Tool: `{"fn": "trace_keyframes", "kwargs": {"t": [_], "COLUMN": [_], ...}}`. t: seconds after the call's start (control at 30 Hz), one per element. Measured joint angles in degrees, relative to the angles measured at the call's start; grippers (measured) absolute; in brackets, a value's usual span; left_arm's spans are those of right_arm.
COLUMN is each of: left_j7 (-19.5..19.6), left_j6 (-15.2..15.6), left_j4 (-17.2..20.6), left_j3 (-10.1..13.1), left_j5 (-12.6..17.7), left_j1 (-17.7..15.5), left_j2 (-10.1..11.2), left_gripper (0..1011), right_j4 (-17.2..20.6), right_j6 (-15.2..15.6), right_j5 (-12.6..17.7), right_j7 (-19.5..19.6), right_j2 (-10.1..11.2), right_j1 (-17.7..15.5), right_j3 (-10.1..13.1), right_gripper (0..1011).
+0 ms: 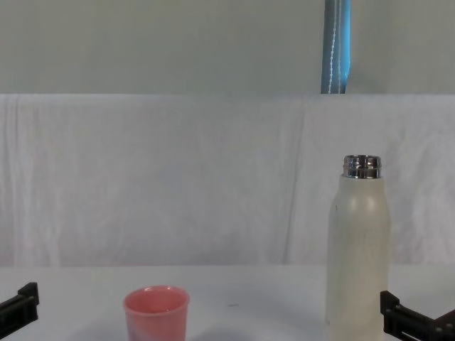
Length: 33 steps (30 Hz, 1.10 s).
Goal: Grasp the thermos with one hand and pour water into the cup lid.
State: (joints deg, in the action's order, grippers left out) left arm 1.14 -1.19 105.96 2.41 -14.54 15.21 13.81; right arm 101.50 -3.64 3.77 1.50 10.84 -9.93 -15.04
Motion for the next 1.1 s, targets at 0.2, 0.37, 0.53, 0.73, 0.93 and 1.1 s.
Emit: {"fn": "trace_keyframes", "kwargs": {"t": [0.2, 0.37, 0.53, 0.73, 0.93, 1.1], "left_j7": [0.0, 0.0, 0.0, 0.0, 0.0, 0.0], "left_j6": [0.0, 0.0, 0.0, 0.0, 0.0, 0.0], "left_j4": [0.0, 0.0, 0.0, 0.0, 0.0, 0.0], "left_j3": [0.0, 0.0, 0.0, 0.0, 0.0, 0.0], "left_j5": [0.0, 0.0, 0.0, 0.0, 0.0, 0.0], "left_j1": [0.0, 0.0, 0.0, 0.0, 0.0, 0.0], "left_j2": [0.0, 0.0, 0.0, 0.0, 0.0, 0.0], "left_gripper": [1001, 1001, 1001, 1001, 1001, 1001], "right_j4": [0.0, 0.0, 0.4, 0.6, 0.5, 0.0], "right_j6": [0.0, 0.0, -0.8, -0.7, 0.0, 0.6], "right_j5": [0.0, 0.0, -0.1, 0.0, 1.4, 2.5], "right_j7": [0.0, 0.0, -0.9, -2.1, -4.4, -6.9], "right_j2": [0.0, 0.0, -0.7, -1.8, -2.7, -2.8], "right_j1": [0.0, 0.0, -0.3, -0.1, 1.3, 2.9], "right_j3": [0.0, 0.0, 0.8, 1.9, 3.1, 4.0], "right_gripper": [1000, 1000, 1000, 1000, 1000, 1000]}}
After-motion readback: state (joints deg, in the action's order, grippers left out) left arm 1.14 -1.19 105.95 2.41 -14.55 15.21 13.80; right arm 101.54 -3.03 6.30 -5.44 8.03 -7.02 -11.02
